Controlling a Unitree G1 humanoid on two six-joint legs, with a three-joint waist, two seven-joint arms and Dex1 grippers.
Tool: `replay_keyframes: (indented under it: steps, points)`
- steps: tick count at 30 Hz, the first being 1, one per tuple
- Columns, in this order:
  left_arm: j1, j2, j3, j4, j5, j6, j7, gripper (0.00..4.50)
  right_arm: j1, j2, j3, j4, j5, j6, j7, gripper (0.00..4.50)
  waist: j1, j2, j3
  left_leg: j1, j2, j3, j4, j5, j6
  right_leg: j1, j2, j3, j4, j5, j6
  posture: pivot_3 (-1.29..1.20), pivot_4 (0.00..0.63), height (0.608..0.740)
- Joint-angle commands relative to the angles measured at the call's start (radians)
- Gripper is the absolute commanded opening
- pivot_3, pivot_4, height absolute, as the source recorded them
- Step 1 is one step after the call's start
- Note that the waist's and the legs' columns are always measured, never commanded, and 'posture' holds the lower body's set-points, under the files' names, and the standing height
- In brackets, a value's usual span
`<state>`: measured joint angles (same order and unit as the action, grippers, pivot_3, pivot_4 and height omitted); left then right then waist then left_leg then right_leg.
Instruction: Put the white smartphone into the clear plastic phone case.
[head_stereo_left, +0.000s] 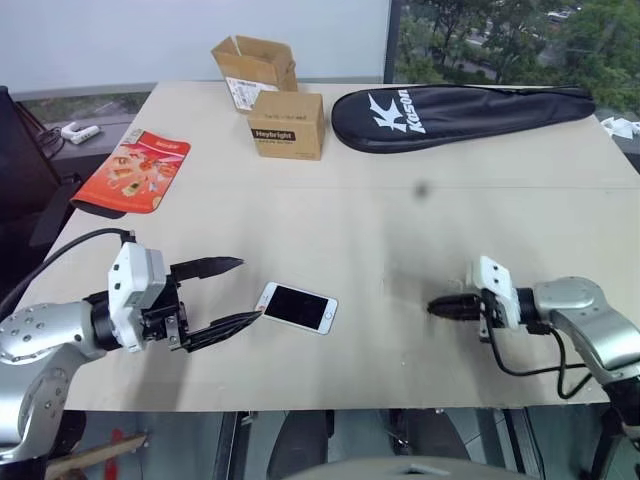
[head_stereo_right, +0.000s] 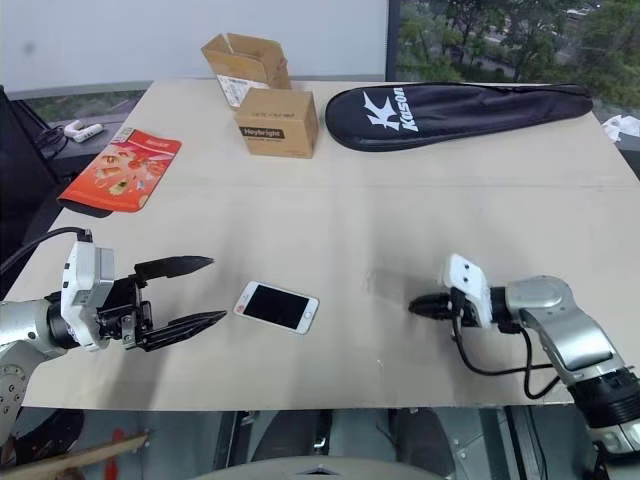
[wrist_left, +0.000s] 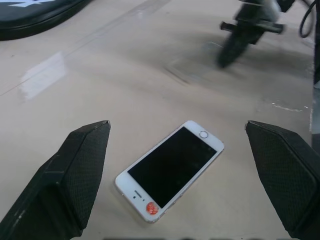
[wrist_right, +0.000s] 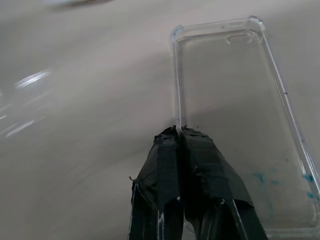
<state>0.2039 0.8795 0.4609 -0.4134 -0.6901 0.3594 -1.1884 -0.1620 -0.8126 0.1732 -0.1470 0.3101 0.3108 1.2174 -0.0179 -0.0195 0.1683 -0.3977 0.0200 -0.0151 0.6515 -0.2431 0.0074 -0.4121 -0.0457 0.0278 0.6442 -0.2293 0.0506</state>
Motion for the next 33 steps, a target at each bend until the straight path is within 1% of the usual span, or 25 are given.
replay_keyframes:
  steps: [1,3,6,7,8,11,14,15,16,18,20,22,25,28,33]
  points:
    - [0.004,0.009,0.011,0.003,-0.001,-0.021,-0.031,4.5,0.037,-0.053,-0.002,-0.024,-0.003,-0.152,0.127,0.02,-0.001,0.0,0.0,0.001,0.001,0.0,0.0,0.0,0.0,0.0,0.0,0.0,0.0,0.0,0.0,0.0,0.15,0.74]
    - [0.001,0.01,0.008,0.007,0.003,-0.021,-0.036,4.5,0.042,-0.063,0.001,-0.008,-0.019,-0.229,0.156,0.02,0.001,0.0,0.0,0.001,0.001,0.0,0.0,0.0,0.0,0.0,0.001,0.0,0.0,0.0,0.0,0.0,0.15,0.74]
    - [-0.005,0.01,0.005,0.013,0.008,-0.022,-0.042,4.5,0.025,-0.057,0.005,0.025,-0.043,-0.287,0.167,0.02,0.002,0.0,0.0,0.001,0.002,0.0,0.0,0.0,0.0,0.0,0.002,0.0,0.0,0.0,0.0,0.0,0.15,0.74]
    - [-0.007,0.012,0.003,0.015,0.011,-0.022,-0.044,4.5,0.013,-0.052,0.006,0.042,-0.054,-0.304,0.164,0.66,0.002,0.0,0.0,0.001,0.002,0.0,0.001,0.0,0.0,0.0,0.002,0.0,0.0,0.0,0.0,0.0,0.15,0.74]
    - [-0.009,0.013,0.001,0.017,0.013,-0.022,-0.045,4.5,0.0,-0.048,0.01,0.061,-0.068,-0.322,0.16,0.97,0.003,0.0,0.0,0.001,0.002,0.001,0.001,0.0,0.0,0.0,0.002,0.0,0.0,0.0,0.0,0.0,0.15,0.74]
    - [-0.007,0.012,-0.002,0.021,0.024,-0.028,-0.05,4.5,-0.024,-0.048,0.011,0.104,-0.096,-0.342,0.15,2.35,0.004,-0.001,0.0,0.001,0.002,0.001,0.001,0.0,0.0,0.0,0.002,0.001,0.0,0.0,0.0,0.0,0.15,0.74]
    - [-0.002,0.011,0.004,0.03,0.034,-0.033,-0.054,4.5,-0.032,-0.048,-0.018,0.115,-0.072,-0.333,0.146,3.74,0.005,-0.001,0.0,0.001,0.002,0.001,0.001,0.0,0.0,0.0,0.002,0.001,0.0,0.0,0.0,0.0,0.15,0.74]
    - [0.001,0.011,0.006,0.036,0.038,-0.036,-0.057,4.5,-0.03,-0.05,-0.03,0.112,-0.059,-0.326,0.146,4.29,0.005,0.0,0.0,0.001,0.002,0.001,0.001,0.0,0.0,0.0,0.002,0.001,0.0,0.0,0.0,0.0,0.15,0.74]
    - [0.003,0.011,0.008,0.04,0.041,-0.038,-0.06,4.5,-0.03,-0.053,-0.036,0.109,-0.051,-0.322,0.146,4.45,0.005,0.0,0.0,0.0,0.002,0.001,0.001,0.0,0.0,0.0,0.002,0.001,0.0,0.0,0.0,0.0,0.15,0.74]
    - [0.012,0.016,-0.002,0.062,0.072,-0.061,-0.074,4.5,-0.02,-0.063,-0.062,0.064,0.001,-0.267,0.15,4.45,0.005,0.0,0.0,0.0,0.001,0.001,0.001,0.0,0.0,0.0,0.002,0.001,0.0,0.0,0.0,0.0,0.15,0.74]
    - [-0.007,0.017,-0.04,0.105,0.118,-0.099,-0.083,4.5,-0.025,-0.04,-0.102,-0.048,0.117,-0.147,0.109,4.45,0.006,0.0,0.001,0.0,0.002,0.001,0.001,0.0,0.0,0.0,0.002,0.001,0.0,0.0,0.0,0.0,0.15,0.74]
    - [-0.04,0.012,-0.089,0.15,0.149,-0.126,-0.094,4.5,-0.038,-0.015,-0.116,-0.156,0.197,-0.049,0.057,4.45,0.004,0.0,0.001,0.001,0.002,0.001,0.001,0.0,0.0,0.0,0.002,0.001,0.001,0.0,0.0,0.0,0.15,0.74]
    - [-0.098,0.003,-0.162,0.226,0.197,-0.188,-0.12,4.5,-0.054,0.008,-0.089,-0.271,0.201,0.036,-0.022,4.45,0.006,0.0,0.0,0.001,0.002,0.0,0.001,0.0,0.0,0.0,0.003,0.0,0.001,0.0,0.0,0.0,0.15,0.74]
    - [-0.141,-0.001,-0.172,0.27,0.171,-0.18,-0.137,4.5,-0.068,0.039,-0.055,-0.35,0.181,0.111,-0.114,4.45,0.007,-0.001,0.0,0.0,0.002,0.0,0.001,0.0,0.0,0.0,0.002,0.001,0.001,0.0,0.0,0.0,0.15,0.74]
    - [-0.17,0.029,-0.209,0.35,0.23,-0.254,-0.187,4.5,-0.097,0.098,-0.021,-0.395,0.157,0.204,-0.242,4.45,0.006,-0.001,0.0,-0.001,0.002,0.0,0.001,0.0,0.0,-0.001,0.002,0.0,0.001,0.0,0.0,0.0,0.15,0.74]
